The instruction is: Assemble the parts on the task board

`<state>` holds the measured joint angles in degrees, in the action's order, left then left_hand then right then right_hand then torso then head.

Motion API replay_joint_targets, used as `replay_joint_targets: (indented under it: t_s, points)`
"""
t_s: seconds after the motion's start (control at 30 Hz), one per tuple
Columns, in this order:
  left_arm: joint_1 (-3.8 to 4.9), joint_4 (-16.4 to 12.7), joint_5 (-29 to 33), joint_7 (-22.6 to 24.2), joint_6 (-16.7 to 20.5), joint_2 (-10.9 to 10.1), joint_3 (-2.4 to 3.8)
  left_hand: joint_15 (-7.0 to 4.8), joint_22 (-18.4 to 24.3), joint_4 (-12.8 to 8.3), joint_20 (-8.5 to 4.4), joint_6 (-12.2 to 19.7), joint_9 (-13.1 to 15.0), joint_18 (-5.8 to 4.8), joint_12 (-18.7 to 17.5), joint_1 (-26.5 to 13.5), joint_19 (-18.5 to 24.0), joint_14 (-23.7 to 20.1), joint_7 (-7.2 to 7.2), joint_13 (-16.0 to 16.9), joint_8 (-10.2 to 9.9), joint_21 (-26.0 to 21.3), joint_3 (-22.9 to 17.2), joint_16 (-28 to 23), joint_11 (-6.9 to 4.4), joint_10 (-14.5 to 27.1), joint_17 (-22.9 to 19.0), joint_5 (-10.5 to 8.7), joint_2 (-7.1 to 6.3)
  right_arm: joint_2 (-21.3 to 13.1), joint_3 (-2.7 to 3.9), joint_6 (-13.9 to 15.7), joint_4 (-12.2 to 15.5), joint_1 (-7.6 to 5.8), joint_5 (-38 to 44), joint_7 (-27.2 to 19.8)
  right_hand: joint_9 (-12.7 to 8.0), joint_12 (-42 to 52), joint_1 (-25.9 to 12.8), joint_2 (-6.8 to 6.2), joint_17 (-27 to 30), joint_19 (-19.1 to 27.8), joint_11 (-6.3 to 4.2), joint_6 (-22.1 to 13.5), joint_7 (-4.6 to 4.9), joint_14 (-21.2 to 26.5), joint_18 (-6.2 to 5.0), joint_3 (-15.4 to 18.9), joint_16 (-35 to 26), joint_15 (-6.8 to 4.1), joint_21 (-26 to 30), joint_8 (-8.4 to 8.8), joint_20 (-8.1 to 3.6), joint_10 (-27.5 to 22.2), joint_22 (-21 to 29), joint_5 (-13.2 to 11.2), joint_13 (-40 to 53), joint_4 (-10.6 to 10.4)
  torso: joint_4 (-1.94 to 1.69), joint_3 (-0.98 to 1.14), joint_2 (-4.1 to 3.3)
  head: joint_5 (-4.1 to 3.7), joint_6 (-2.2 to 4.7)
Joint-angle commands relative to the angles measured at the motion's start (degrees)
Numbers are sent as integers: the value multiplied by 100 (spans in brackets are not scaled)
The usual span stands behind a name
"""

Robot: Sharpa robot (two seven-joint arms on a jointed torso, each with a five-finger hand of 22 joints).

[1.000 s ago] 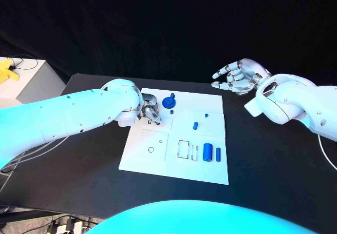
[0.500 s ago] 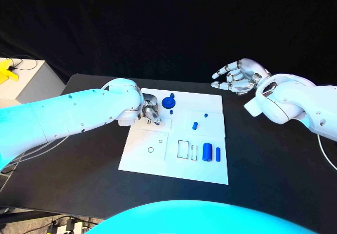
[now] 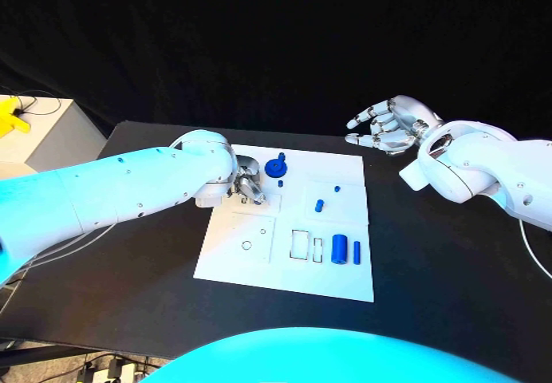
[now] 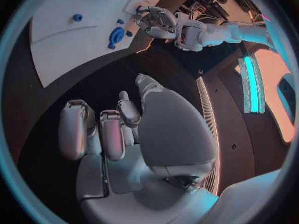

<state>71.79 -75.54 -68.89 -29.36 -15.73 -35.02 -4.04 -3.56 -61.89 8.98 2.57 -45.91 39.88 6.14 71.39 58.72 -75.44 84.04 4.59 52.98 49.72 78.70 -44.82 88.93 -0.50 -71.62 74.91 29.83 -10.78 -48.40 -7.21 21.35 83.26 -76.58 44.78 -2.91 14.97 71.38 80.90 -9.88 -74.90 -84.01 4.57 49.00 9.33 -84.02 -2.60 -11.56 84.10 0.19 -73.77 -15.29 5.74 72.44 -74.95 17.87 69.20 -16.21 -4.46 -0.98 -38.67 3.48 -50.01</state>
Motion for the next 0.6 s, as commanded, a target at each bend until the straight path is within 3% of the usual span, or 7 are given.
replay_joint_targets:
  t_s: [0.03,0.33,0.6]
  points:
    - [-47,13,37,30,-15,43,-22,-28,-5,-1061,-2,-37,12,-45,-31,-19,-14,520,-72,0,-29,-13,-995,9,-1,-50,1273,-21,59,2,1,-57,3,4,49,-51,6,-25,-66,-12,-452,2,-18,-42,4,-273,-113,-44,-21,-30,49,-9,-11,-33,-369,0,-16,-6,-2,-2,-1,-13,1]
    - [-66,73,51,34,69,76,-26,-33,-1,-1009,-5,-29,29,-46,-34,-57,-17,521,-84,10,-30,-24,-908,8,-10,-71,1273,-44,95,4,1,-58,1,4,49,-53,6,-25,-66,-12,-452,2,-18,-42,4,-273,-113,-44,-21,-30,49,-9,-11,-33,-369,0,-16,-6,-2,0,-2,-27,1]
    - [-70,52,53,32,2,30,-27,-43,54,-860,-14,30,83,-41,-67,-174,-4,501,-120,-19,-39,-80,-498,-20,-30,-66,1218,-80,57,0,1,-55,-3,6,49,-57,6,-28,-70,-11,-443,4,-18,-46,4,-271,-115,-47,-27,-30,58,-10,-12,-35,-364,1,-20,-8,-4,-2,5,-30,1]
